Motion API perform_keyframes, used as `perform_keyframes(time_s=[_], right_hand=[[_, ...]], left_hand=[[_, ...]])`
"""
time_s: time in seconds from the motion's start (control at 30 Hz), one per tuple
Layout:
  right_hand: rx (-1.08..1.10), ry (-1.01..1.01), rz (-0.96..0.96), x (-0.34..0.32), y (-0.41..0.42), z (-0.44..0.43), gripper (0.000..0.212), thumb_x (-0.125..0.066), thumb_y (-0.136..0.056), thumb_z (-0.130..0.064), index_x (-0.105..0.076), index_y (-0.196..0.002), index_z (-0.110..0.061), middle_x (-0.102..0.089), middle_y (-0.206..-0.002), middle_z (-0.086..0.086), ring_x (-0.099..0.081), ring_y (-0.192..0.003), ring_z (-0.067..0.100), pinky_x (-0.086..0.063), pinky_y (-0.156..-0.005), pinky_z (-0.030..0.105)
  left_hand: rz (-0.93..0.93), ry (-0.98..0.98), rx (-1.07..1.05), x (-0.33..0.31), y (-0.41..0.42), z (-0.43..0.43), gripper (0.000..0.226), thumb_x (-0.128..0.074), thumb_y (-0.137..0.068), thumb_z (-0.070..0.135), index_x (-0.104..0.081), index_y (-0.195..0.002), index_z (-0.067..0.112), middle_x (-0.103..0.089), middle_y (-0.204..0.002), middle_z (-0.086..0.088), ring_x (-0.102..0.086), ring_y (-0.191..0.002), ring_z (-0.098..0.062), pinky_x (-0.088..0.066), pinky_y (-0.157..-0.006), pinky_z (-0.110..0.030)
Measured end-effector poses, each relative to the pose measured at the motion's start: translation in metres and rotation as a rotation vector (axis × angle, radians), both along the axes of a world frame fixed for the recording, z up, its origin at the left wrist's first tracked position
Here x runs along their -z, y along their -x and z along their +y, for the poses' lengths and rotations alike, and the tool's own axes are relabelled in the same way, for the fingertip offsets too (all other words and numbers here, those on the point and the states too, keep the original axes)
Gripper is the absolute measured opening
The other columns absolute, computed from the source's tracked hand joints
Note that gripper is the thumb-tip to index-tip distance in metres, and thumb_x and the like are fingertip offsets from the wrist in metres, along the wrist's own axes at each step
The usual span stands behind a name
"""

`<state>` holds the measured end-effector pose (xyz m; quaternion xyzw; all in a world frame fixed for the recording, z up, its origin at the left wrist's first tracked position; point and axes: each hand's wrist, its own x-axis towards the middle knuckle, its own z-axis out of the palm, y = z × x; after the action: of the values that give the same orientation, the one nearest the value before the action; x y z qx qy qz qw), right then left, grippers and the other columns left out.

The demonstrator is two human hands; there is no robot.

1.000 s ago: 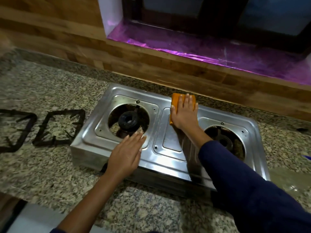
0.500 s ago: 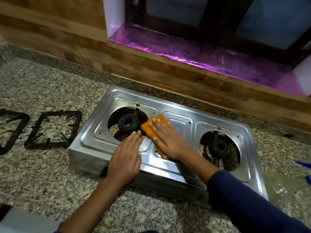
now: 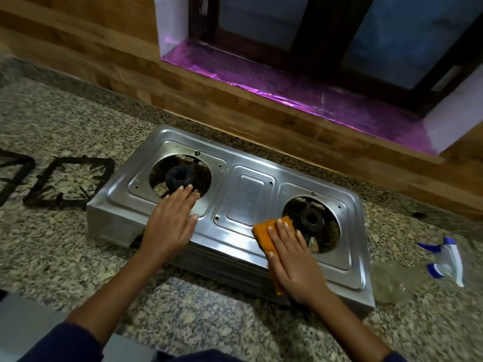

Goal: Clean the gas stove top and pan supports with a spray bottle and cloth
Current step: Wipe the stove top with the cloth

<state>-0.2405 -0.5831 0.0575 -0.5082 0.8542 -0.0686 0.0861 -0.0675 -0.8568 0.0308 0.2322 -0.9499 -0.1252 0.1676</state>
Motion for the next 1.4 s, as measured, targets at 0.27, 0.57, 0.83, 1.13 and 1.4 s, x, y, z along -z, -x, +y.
perform_keyframes(time_s=[0.27, 0.57, 0.83, 1.13, 1.4], right_hand=[[0.015, 0.071, -0.047, -0.003, -0.008, -0.020, 0.064, -0.027, -0.094, -0.049, -0.025, -0.151, -0.019, -0.001, -0.164, -0.001, 0.004, -0.151, 0.013, 0.005, -0.122, 0.037], [-0.062, 0.063, 0.021, 0.000, -0.045, -0.079, 0.066, -0.018, -0.101, -0.052, -0.009, -0.157, -0.019, 0.006, -0.163, -0.001, 0.006, -0.151, 0.015, 0.007, -0.119, 0.039], [-0.136, 0.146, 0.001, 0.012, -0.150, -0.229, 0.061, -0.028, -0.100, -0.046, -0.035, -0.149, -0.010, -0.027, -0.159, 0.011, -0.026, -0.147, 0.026, -0.008, -0.117, 0.039], [-0.016, 0.099, 0.030, 0.011, -0.192, -0.380, 0.063, -0.029, -0.096, -0.043, -0.044, -0.144, -0.005, -0.033, -0.156, 0.013, -0.029, -0.146, 0.027, -0.010, -0.117, 0.045], [-0.197, 0.163, 0.018, 0.011, -0.177, -0.328, 0.060, -0.015, -0.103, -0.049, -0.013, -0.156, -0.020, -0.003, -0.163, -0.005, 0.001, -0.151, 0.013, 0.002, -0.119, 0.032]], left_hand=[[-0.050, -0.036, -0.323, -0.001, -0.066, -0.002, 0.070, -0.028, -0.096, 0.058, -0.030, -0.150, 0.015, -0.020, -0.162, -0.007, -0.010, -0.151, -0.020, -0.012, -0.119, -0.050], [-0.050, -0.254, -0.476, -0.004, -0.108, -0.088, 0.093, -0.031, -0.086, 0.075, -0.030, -0.151, 0.008, -0.033, -0.157, -0.013, -0.028, -0.146, -0.028, -0.025, -0.116, -0.055], [0.117, -0.450, -0.349, -0.008, -0.121, -0.108, 0.047, -0.043, -0.099, 0.041, -0.049, -0.143, 0.025, -0.060, -0.135, -0.001, -0.061, -0.117, -0.023, -0.052, -0.088, -0.033], [0.220, -1.379, -0.432, -0.029, -0.124, -0.160, 0.062, -0.005, -0.103, 0.043, -0.038, -0.146, 0.013, -0.051, -0.138, -0.011, -0.052, -0.125, -0.028, -0.037, -0.079, -0.021], [0.256, -1.416, -0.323, -0.027, -0.127, -0.167, 0.068, -0.018, -0.096, 0.053, -0.044, -0.143, 0.011, -0.048, -0.146, -0.011, -0.046, -0.135, -0.026, -0.033, -0.102, -0.027]])
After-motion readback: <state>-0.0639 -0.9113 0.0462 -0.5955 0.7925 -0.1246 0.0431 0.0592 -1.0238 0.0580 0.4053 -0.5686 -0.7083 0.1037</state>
